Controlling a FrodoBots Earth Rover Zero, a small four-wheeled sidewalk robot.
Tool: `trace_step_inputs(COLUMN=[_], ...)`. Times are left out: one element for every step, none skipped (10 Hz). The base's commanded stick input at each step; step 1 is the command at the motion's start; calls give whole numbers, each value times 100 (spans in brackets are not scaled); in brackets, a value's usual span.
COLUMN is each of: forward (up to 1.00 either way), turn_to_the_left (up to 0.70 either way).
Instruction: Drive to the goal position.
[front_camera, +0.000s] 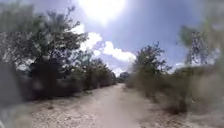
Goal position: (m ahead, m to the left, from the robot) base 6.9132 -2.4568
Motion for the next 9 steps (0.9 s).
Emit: trace_step_inputs(forward=[70,70,70,70,70,70,70,70,70], turn_to_the_left=[0,0,0,0,0,0,0,0,0])
